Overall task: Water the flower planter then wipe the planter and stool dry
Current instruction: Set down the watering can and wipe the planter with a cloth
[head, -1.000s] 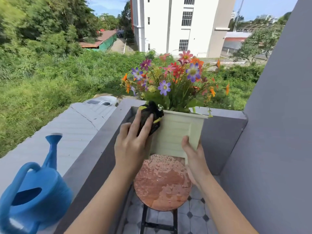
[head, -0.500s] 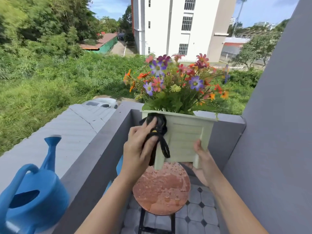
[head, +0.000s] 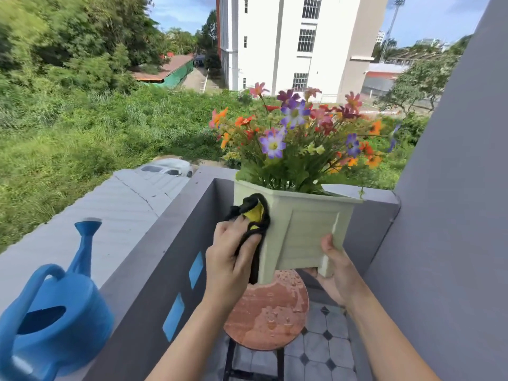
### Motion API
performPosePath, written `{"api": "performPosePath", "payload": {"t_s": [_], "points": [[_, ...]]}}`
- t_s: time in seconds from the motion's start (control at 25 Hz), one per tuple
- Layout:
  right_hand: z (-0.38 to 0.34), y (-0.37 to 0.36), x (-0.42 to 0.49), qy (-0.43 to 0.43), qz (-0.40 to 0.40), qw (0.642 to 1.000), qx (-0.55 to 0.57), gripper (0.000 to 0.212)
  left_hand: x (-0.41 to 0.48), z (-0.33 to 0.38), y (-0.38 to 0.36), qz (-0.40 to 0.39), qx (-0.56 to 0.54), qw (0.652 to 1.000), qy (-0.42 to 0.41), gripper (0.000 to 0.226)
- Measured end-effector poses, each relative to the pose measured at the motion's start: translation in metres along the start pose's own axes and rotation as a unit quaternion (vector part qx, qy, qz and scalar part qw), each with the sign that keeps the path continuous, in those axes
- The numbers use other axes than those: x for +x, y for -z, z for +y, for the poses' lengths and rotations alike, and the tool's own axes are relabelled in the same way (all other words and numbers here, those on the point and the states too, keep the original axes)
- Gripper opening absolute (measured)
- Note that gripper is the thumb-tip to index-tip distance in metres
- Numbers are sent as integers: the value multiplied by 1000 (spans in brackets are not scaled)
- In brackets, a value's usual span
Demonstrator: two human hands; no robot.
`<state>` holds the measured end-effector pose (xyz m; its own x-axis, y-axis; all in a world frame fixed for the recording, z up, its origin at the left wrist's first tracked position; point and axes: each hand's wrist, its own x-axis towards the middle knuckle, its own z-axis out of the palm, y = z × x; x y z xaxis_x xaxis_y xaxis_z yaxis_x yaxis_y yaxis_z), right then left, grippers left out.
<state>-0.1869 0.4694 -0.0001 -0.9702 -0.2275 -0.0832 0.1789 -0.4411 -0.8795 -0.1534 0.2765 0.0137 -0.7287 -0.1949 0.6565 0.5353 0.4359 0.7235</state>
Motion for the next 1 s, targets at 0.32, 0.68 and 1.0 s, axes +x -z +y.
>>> {"api": "performPosePath", "payload": {"t_s": [0.32, 0.68, 1.0], "points": [[8, 0, -9, -10, -48, 998, 27, 101, 39, -20, 3, 59, 89, 990, 94, 47], [-2, 12, -3, -51, -71, 995, 53, 80, 29, -30, 24, -94, -303, 899, 303, 40], [3, -9, 4, -12, -19, 995, 95, 103, 24, -30, 31, 8, -306, 913, 269, 26]]}}
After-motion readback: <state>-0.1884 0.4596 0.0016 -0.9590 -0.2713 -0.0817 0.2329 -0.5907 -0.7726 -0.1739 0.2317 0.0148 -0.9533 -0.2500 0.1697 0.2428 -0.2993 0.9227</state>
